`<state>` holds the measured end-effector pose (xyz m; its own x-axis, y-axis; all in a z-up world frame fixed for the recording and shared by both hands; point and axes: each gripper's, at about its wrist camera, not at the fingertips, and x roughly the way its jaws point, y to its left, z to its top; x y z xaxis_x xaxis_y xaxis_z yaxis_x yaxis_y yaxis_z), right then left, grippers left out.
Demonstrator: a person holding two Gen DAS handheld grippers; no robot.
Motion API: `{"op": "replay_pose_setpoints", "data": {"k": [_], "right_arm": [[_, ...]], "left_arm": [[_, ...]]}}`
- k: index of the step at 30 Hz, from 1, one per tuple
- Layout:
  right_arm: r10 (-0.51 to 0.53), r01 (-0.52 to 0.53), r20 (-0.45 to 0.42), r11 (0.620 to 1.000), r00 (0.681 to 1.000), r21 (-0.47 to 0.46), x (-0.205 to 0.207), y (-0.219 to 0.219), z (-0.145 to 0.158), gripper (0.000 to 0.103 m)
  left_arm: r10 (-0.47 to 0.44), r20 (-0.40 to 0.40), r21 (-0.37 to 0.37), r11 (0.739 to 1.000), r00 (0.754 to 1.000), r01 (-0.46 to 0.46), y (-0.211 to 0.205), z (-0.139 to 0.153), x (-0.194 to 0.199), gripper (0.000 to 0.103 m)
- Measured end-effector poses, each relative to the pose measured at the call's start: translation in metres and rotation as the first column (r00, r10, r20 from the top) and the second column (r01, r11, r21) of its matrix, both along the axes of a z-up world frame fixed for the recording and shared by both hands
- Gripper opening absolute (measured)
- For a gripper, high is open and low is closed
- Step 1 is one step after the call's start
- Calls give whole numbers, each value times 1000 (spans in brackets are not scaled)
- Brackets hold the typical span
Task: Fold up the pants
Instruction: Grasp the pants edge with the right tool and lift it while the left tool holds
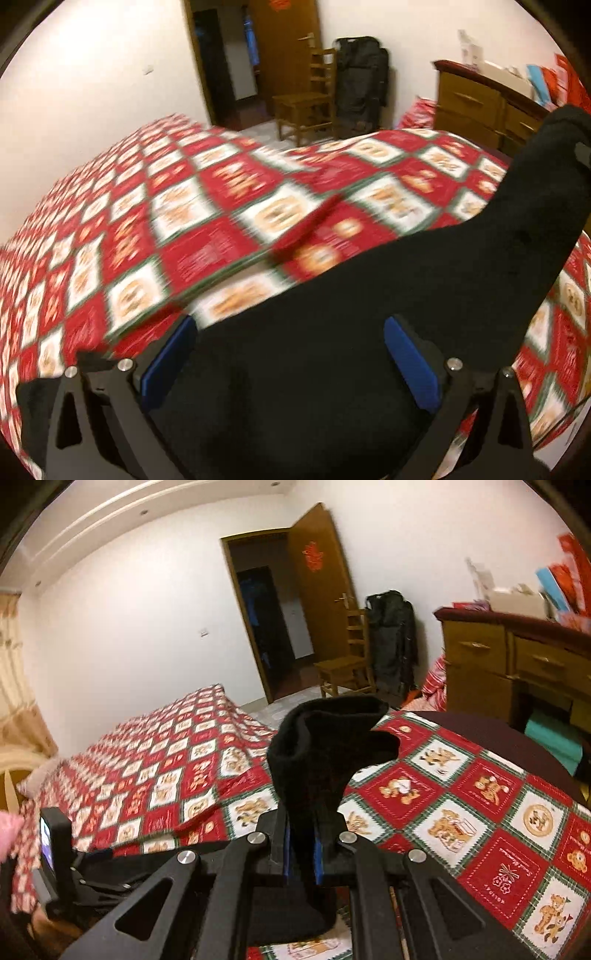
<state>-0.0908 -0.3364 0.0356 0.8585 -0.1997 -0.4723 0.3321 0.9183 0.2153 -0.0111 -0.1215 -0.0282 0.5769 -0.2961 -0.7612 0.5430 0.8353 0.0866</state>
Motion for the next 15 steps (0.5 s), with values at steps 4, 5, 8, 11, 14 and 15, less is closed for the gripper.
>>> {"op": "replay_pose_setpoints", "data": {"k": [4,5,8,11,14,15], "right_arm": [[51,-51,-10,999,999,-4,7,17,-4,9],[69,-69,-14,998,998,-12,9,24,-5,9],[131,-131,-19,991,991,-37,16,47,-6,9],[204,-206,-34,977,978,-57,27,76,-9,9],[281,-286,-62,954,958,-85,40,108,-19,9],[315,-320,-74,943,946,-85,47,122,-24,9]], "left_arm": [[78,-37,-10,997,996,-79,41,-10,5,103],[91,-41,-11,996,995,-91,48,-12,4,103],[123,-55,-9,992,991,-124,66,-17,6,103],[155,-61,-10,988,986,-156,82,-19,10,103],[199,-59,-10,980,978,-200,102,-21,14,103],[215,-60,-11,976,975,-216,108,-20,16,103]]}}
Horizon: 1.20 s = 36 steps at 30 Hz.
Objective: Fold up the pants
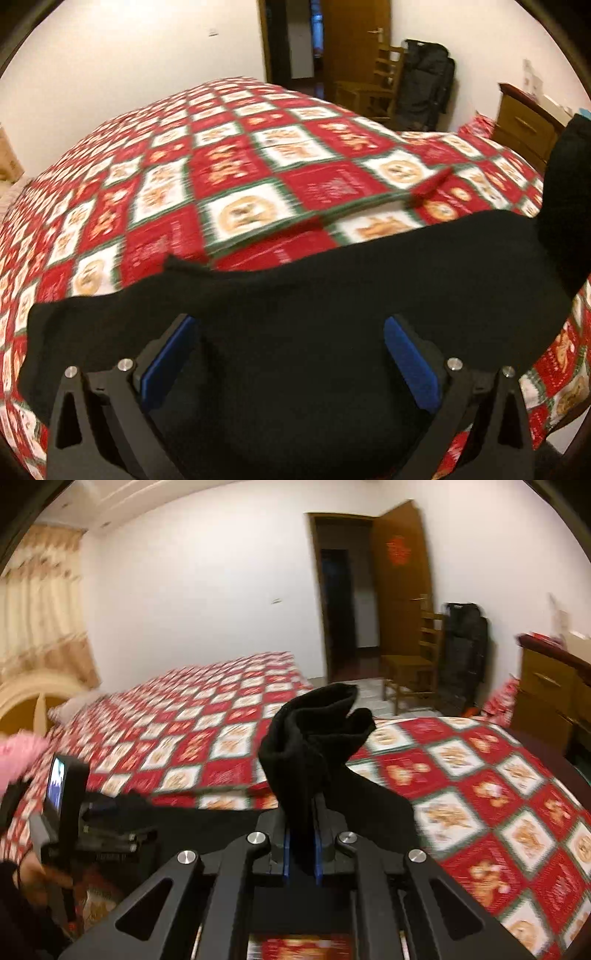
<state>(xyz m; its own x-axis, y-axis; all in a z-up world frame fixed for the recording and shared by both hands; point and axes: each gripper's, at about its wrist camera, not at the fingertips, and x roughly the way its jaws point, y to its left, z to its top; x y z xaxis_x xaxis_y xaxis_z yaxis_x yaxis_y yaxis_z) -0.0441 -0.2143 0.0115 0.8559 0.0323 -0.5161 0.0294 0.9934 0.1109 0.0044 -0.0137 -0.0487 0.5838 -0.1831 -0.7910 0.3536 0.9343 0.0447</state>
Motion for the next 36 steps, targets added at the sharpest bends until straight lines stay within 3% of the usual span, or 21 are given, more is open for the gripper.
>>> {"op": "replay_pose_setpoints", "data": {"k": [7,14,18,20,22,23,25,27,29,32,34,36], "right_arm": [[210,-217,-72,970,975,-112,22,88,-44,9],[286,-324,-171,907,943,-269,25,133,-88,9],[297,-349,-218,898,930,-267,26,131,-98,12],[311,-366,-226,891,923,-268,23,137,-102,24],[340,-398,-236,875,910,-274,20,142,-101,47],[351,-410,-237,869,906,-276,17,144,-101,48],[400,-454,-251,864,881,-216,9,142,-96,49],[460,-489,-227,867,858,-92,-1,129,-82,49],[464,-470,-149,882,873,-11,-10,109,-63,49],[320,-317,-66,947,945,49,-9,55,-35,46],[146,-141,-79,988,986,66,3,7,-30,26],[52,-40,-104,993,993,110,11,-24,-32,24]], "left_arm": [[98,-4,-25,995,995,-98,42,-2,4,103],[156,-15,-38,987,988,-157,68,-6,7,103],[166,-16,-41,985,986,-166,73,-7,8,103],[169,-19,-44,984,985,-170,74,-7,9,103],[170,-21,-43,984,985,-171,73,-8,9,103],[169,-21,-42,985,985,-170,73,-8,9,103],[167,-19,-37,985,986,-168,73,-7,8,103],[167,-17,-34,985,986,-167,74,-6,8,103],[169,-9,-39,985,986,-169,75,-2,8,103],[155,5,-60,986,988,-154,71,8,7,103],[123,25,-77,990,992,-120,61,17,5,103],[97,42,-91,992,994,-92,48,24,4,103]]}}
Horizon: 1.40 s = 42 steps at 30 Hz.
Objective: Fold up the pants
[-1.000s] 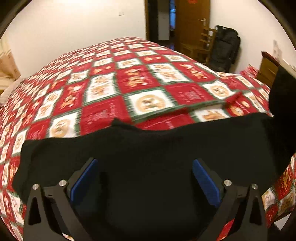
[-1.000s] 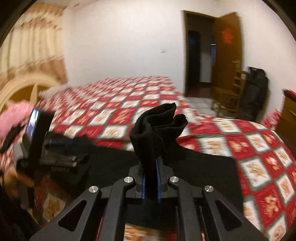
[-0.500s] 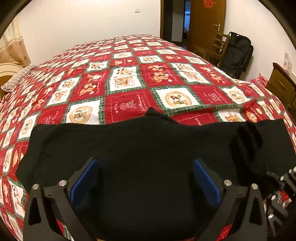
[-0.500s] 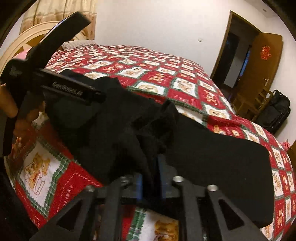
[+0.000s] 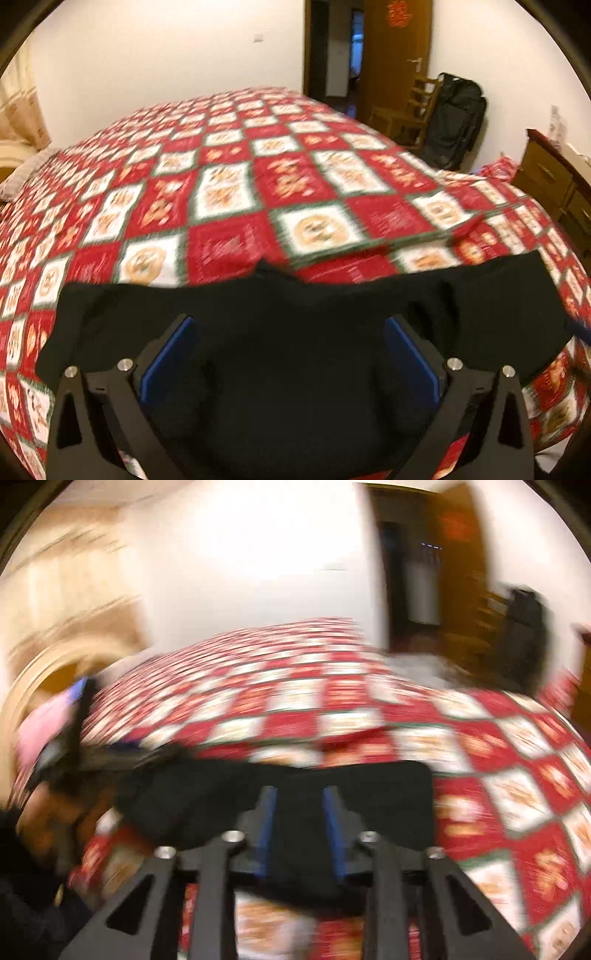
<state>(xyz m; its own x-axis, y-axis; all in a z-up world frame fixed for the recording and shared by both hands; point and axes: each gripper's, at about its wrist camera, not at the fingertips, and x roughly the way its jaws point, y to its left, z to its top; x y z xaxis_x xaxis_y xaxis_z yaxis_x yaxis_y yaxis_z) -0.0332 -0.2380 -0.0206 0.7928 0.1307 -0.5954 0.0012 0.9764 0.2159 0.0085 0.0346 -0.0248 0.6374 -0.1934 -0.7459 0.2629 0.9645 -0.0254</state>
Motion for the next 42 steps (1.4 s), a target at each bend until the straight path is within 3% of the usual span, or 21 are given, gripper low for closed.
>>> {"op": "replay_pose_setpoints", "data": {"k": [5,8,13,17,23,30,33,38,42], "right_arm": [[-45,37,-77,993,996,-110,28,-5,-14,24],[-80,69,-121,993,989,-91,49,-11,-29,24],[-122,118,-189,992,974,-34,65,-26,-44,24],[-125,119,-202,992,971,-42,75,-27,-45,24],[-125,121,-218,992,968,-30,87,-29,-46,24],[-121,128,-163,991,979,34,63,-31,-33,24],[-118,111,-142,992,983,-54,42,-19,-23,24],[-109,103,-219,994,970,-39,22,-20,-37,24],[-121,119,-194,993,973,-22,13,-24,-43,24]], "left_arm": [[-70,-2,-1,998,998,70,-47,2,2,103],[-69,-11,27,997,998,70,-68,-7,2,103],[-5,-48,136,991,999,12,-76,-35,-1,103],[28,-75,59,998,997,-24,-63,-40,0,103],[33,-91,19,999,995,-31,-61,-46,2,103],[36,-75,30,999,997,-34,-64,-46,1,103],[37,-78,33,999,996,-34,-64,-46,1,103],[39,-84,32,999,996,-36,-64,-47,2,103],[39,-83,32,999,996,-36,-63,-47,2,103]]}}
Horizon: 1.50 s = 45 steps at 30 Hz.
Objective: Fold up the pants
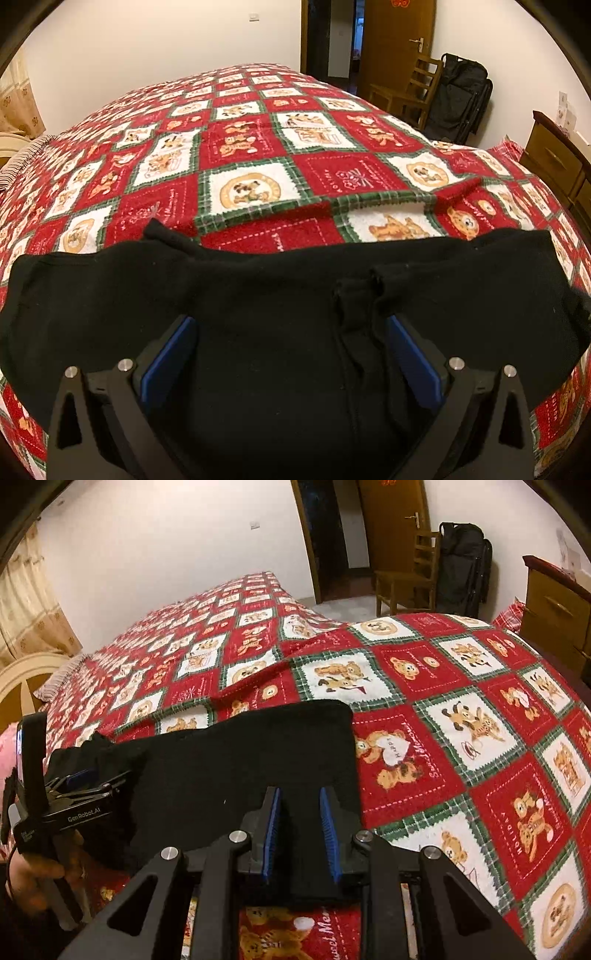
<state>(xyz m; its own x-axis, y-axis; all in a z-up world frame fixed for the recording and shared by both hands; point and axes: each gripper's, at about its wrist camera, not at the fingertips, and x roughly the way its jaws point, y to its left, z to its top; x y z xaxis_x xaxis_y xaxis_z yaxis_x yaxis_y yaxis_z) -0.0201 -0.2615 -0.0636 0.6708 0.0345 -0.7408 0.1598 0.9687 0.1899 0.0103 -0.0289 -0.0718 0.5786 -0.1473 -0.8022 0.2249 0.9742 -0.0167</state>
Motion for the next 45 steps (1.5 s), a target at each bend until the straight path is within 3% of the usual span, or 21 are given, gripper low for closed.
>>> {"op": "replay_pose_setpoints", "data": {"k": [5,12,17,22,27,30,35,38,42,44,45], "right_arm": [[10,-10,-7,999,1000,-46,-8,6,0,24],[-24,25,36,1000,999,-17,-18,12,9,24],[112,-108,131,993,985,-38,-12,62,24,24],[289,-290,86,957,953,-6,18,127,8,24],[383,-384,40,923,923,24,32,169,-15,24],[380,-380,40,925,924,-19,30,181,-23,25],[377,-377,42,926,925,5,30,178,-22,26],[336,-343,114,938,935,46,23,168,-9,26],[292,-300,215,954,932,3,12,163,15,27],[275,-282,248,959,929,-8,6,160,23,36],[265,-271,257,962,929,-12,4,160,25,48]], "left_arm": [[-5,-2,2,1000,1000,6,0,0,0,103],[-3,-5,-9,1000,1000,3,0,0,1,103],[-5,-30,-42,999,1000,4,10,7,2,103],[49,23,55,997,999,-51,26,21,4,103],[128,62,115,984,990,-134,60,29,7,103],[201,60,121,971,978,-207,87,28,12,103],[270,68,138,951,960,-277,112,26,17,103],[284,66,134,947,956,-291,120,25,21,103],[301,74,122,944,951,-308,135,28,18,103],[312,81,74,945,947,-318,151,34,14,103],[325,87,42,943,942,-329,162,38,12,103]]}}
